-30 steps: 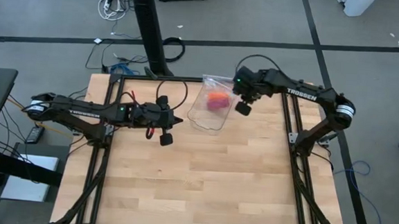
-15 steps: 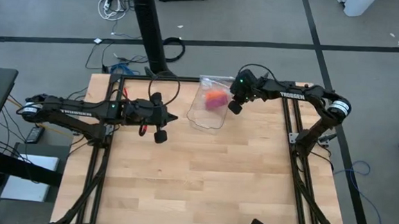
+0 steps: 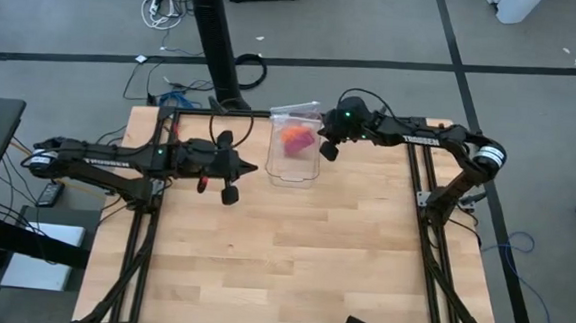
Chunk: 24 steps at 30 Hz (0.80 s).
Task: Roll bandage
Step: Move the transparent bin to the top center of the table, then return to Home Position
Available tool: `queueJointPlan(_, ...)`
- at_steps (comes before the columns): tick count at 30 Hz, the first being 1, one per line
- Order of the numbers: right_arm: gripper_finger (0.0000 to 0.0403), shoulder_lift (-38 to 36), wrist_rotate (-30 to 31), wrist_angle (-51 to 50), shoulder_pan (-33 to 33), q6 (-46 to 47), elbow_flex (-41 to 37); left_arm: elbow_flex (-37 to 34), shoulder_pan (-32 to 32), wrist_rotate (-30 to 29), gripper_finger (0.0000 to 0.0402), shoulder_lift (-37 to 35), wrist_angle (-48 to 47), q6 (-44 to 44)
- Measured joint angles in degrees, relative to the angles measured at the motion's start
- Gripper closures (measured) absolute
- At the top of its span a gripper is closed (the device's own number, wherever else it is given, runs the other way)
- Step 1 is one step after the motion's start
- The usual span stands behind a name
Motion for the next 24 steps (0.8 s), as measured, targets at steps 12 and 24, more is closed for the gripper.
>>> queueJointPlan(12, 0.0403, -18.03, -12.38, 21.08, 4.52, -5.77, -18.83, -18.48, 2.77, 13.42, 0.0398, -10.19, 21.25, 3.86)
queueJointPlan(24, 0.0403, -33.48, -13.13, 51.22, 5.01, 0.55, -45.71, -34.23, 12.07, 22.25, 0.0398, -22.95, 29.28, 2.89)
